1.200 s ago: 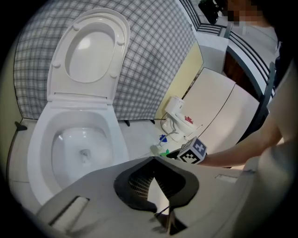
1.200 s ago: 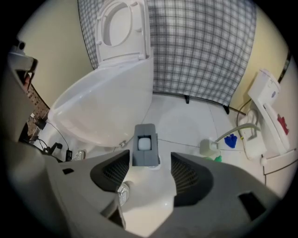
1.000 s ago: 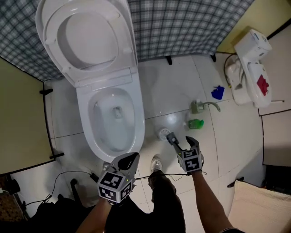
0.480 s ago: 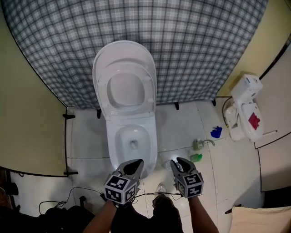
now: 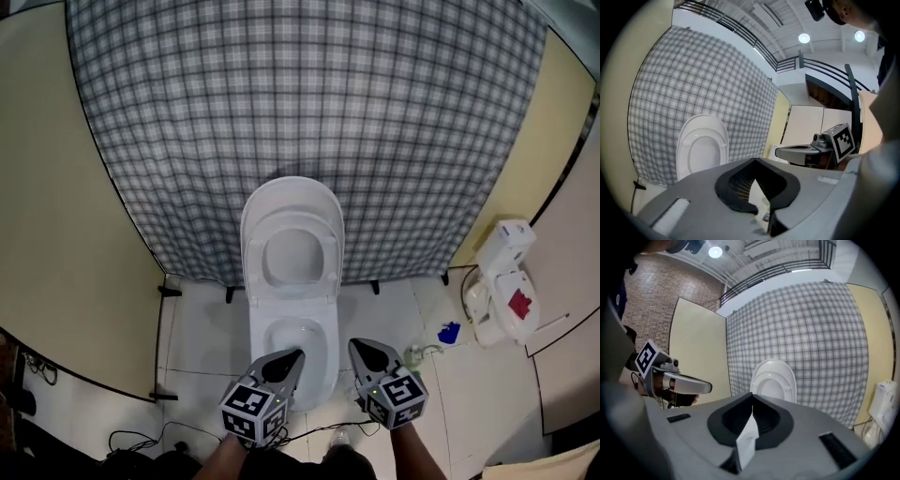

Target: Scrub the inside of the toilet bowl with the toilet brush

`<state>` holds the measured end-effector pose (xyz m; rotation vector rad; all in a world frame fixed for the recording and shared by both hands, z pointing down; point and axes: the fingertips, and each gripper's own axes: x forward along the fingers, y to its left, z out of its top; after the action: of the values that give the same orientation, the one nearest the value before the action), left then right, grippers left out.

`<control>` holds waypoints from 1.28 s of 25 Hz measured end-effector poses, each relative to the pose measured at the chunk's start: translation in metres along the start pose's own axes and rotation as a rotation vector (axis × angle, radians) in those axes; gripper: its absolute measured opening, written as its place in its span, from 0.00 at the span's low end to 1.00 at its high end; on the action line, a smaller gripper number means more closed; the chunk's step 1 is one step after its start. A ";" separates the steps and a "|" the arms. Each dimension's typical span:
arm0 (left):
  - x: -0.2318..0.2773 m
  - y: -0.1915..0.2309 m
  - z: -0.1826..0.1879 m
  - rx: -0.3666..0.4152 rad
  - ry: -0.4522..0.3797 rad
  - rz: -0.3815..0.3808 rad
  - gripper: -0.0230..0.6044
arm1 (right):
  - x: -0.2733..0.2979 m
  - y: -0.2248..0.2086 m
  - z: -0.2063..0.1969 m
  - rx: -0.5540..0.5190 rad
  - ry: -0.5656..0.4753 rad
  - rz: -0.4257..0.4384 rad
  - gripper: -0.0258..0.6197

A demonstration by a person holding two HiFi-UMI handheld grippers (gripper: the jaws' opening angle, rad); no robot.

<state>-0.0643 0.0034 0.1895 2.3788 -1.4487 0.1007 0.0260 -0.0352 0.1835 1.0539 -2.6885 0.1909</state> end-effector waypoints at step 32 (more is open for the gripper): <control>-0.019 -0.016 0.106 0.116 -0.121 -0.007 0.05 | -0.012 0.041 0.119 0.007 -0.198 0.160 0.04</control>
<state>-0.0719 -0.0084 0.0817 2.5222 -1.5267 0.0404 -0.0146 -0.0228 0.0648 0.9021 -2.9542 0.1303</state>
